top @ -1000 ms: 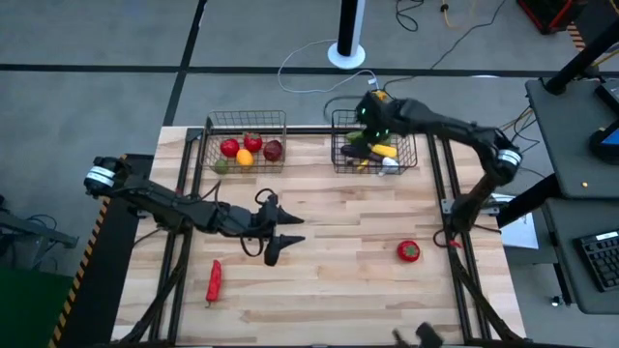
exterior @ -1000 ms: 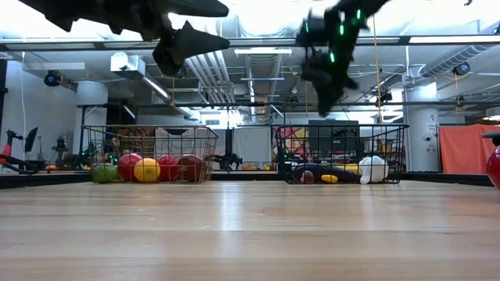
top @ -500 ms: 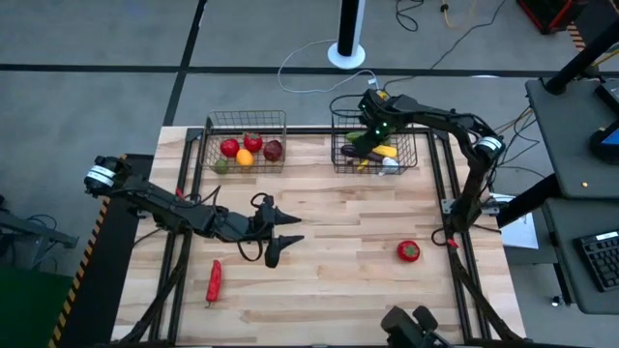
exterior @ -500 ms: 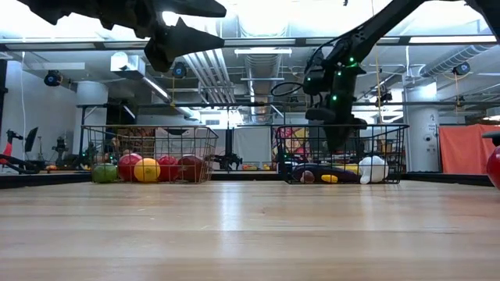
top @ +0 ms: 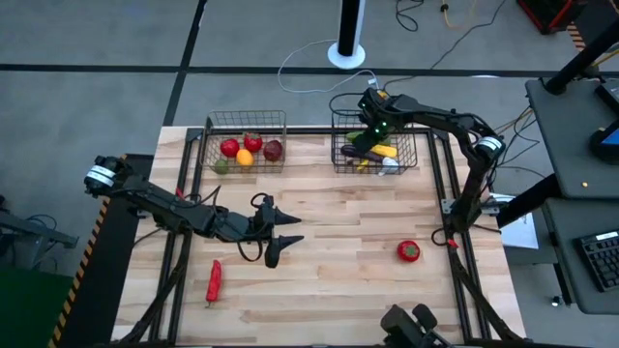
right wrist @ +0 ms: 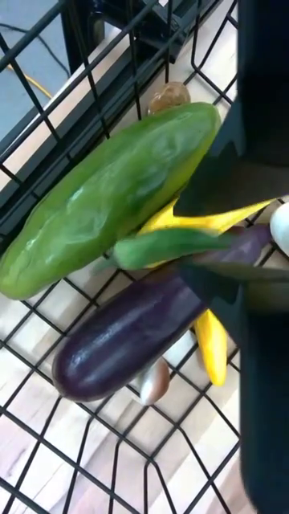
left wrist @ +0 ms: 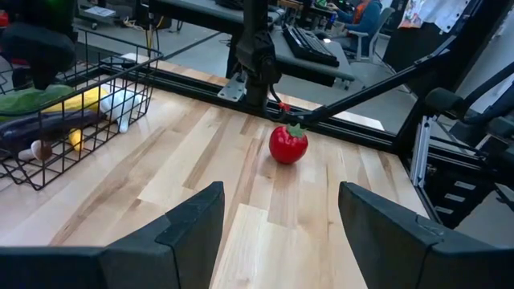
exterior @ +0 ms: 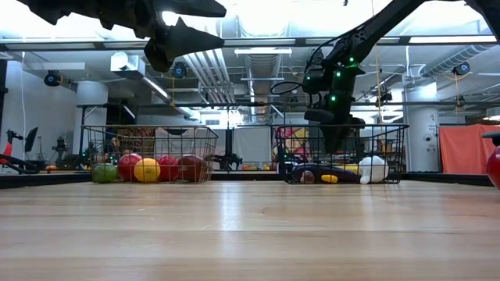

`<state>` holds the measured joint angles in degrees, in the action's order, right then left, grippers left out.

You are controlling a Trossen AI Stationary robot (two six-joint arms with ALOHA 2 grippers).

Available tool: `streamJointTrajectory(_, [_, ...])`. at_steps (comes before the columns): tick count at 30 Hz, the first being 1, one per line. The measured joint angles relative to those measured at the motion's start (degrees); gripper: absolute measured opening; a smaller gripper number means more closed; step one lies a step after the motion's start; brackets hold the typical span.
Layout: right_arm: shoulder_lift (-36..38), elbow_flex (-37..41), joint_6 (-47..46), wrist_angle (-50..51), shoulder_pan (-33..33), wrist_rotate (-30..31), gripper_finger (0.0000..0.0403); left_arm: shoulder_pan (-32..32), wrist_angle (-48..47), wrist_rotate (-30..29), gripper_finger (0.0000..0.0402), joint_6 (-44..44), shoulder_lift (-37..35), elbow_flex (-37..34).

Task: Sort produce into baskets
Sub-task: Put the green chili into the right wire basket, then put the tomato into the left wire basket

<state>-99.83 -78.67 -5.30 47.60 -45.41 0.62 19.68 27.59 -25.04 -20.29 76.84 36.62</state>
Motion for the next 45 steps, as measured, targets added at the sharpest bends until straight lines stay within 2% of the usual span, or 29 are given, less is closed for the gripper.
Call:
streamJointTrajectory(5, [0.0, 0.0, -0.1, -0.1, 0.0, 0.0, 0.0155, 0.0, 0.0, 0.0, 0.0226, 0.0, 0.0, 0.0])
streamJointTrajectory(9, [0.1, 0.0, -0.1, 0.0, 0.0, -0.2, 0.0187, 0.0, 0.0, 0.0, 0.0226, 0.0, 0.0, 0.0])
streamJointTrajectory(13, [1.7, 0.0, -0.8, 0.8, 0.8, -0.6, 0.0200, 0.0, 0.0, 0.0, 0.0226, -1.3, 0.0, 0.0])
streamJointTrajectory(18, [6.9, 0.0, -1.5, 2.0, 4.5, -0.7, 0.0197, 0.3, -0.8, 0.0, 0.0226, -3.3, 0.0, 0.0])
streamJointTrajectory(27, [19.1, 0.0, -4.5, 9.4, 18.4, -0.8, 0.0194, 0.9, -1.1, -0.1, 0.0226, -3.4, 0.0, 0.0])
streamJointTrajectory(34, [24.0, 0.4, -14.3, 19.9, 31.7, -3.1, 0.0203, 0.9, -1.9, -0.1, 0.0226, -3.4, 0.0, 0.0])
streamJointTrajectory(39, [25.1, 1.7, -23.3, 25.4, 39.3, -3.1, 0.0228, 0.9, -2.4, -0.1, 0.0226, -3.4, 0.0, 0.0])
streamJointTrajectory(45, [25.6, 4.9, -34.5, 32.1, 46.4, -5.2, 0.0278, 0.8, -2.4, -0.1, 0.0226, -3.0, 0.0, 0.0])
